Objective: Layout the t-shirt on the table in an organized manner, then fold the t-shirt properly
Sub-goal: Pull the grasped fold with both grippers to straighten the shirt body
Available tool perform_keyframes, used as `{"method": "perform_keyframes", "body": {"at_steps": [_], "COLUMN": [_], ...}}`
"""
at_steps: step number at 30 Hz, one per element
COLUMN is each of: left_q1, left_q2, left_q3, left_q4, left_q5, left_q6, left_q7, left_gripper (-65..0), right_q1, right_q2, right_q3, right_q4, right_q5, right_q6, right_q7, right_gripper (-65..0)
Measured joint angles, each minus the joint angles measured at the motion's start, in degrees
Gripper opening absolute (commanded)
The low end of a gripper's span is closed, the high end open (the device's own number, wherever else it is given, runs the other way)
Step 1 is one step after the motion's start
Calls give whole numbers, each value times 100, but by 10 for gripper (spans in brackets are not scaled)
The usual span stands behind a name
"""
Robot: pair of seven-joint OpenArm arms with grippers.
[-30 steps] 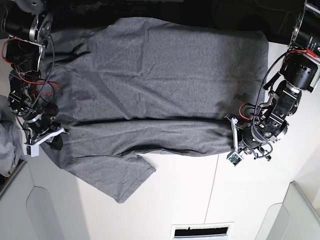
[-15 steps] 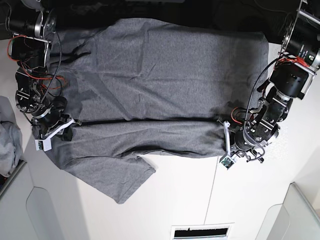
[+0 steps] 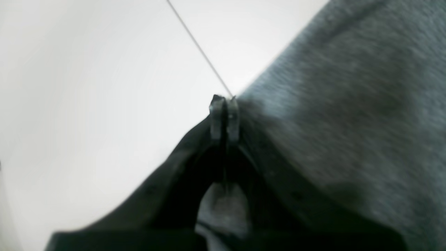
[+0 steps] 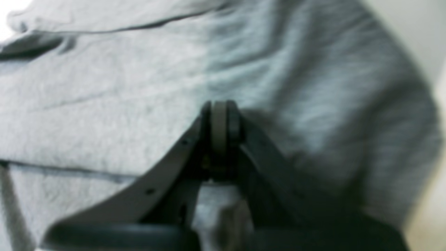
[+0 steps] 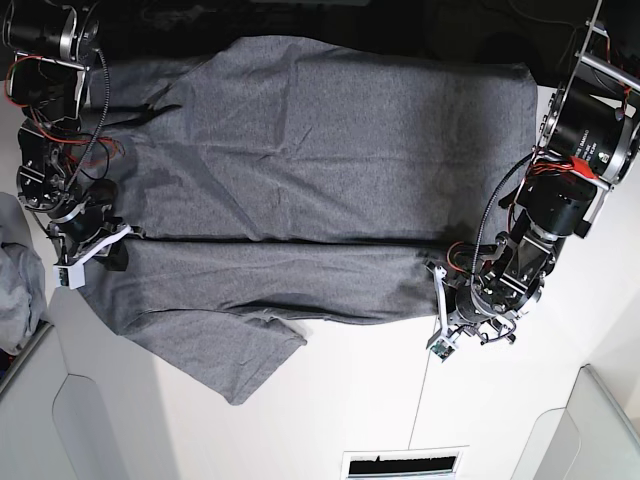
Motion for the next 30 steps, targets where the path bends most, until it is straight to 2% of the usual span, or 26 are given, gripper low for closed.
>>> {"method": "perform_keyframes", "body": {"at_steps": [3,5,8,10,12,14,17,19,21,23,26,30], "left_q1": [-181,-302,-339,-337,-306,-221,140,463,756,999,1121,935], "left_q2": [-13,11,59,37,-96,-350,-787,-975,-1001,-955,-881,-610], "left_q3": [0,0,0,2,11,11,11,13,20,24,20,9], "left_q4": [-2,-2,0,11,186,590,1460,1893,2015,2026,1967,1561], "left_q5": [4,4,-13,-192,-422,-850,-1139,-1259,-1379,-1375,-1239,-776], "left_q6": [-33,-205,-243,-310,-437,-702,-964,-957,-994,-1010,-673,-645], "left_q7": [9,-7,-17,315,833,1279,1436,1432,1447,1405,1097,868], "left_gripper": [-650,-650,-650,-650,-650,-650,-650,-650,-650,-650,-650,-650], "right_q1": [15,48,98,131,210,339,562,734,918,1051,1080,973], "right_q2": [-11,-76,-175,-234,-282,-337,-369,-339,-319,-326,-356,-341], "right_q3": [0,0,0,0,0,-2,-37,-111,-223,-378,-588,-826], "right_q4": [293,448,463,463,459,431,363,166,-136,-424,-660,-767], "right_q5": [271,337,350,330,164,-2,-120,-236,-407,-566,-645,-723], "right_q6": [-9,-11,-9,-9,-17,-76,-79,-87,-125,-157,-157,-160], "right_q7": [20,39,20,2,2,-17,9,22,26,26,42,31], "right_gripper": [-650,-650,-650,-650,-650,-650,-650,-650,-650,-650,-650,-650]}}
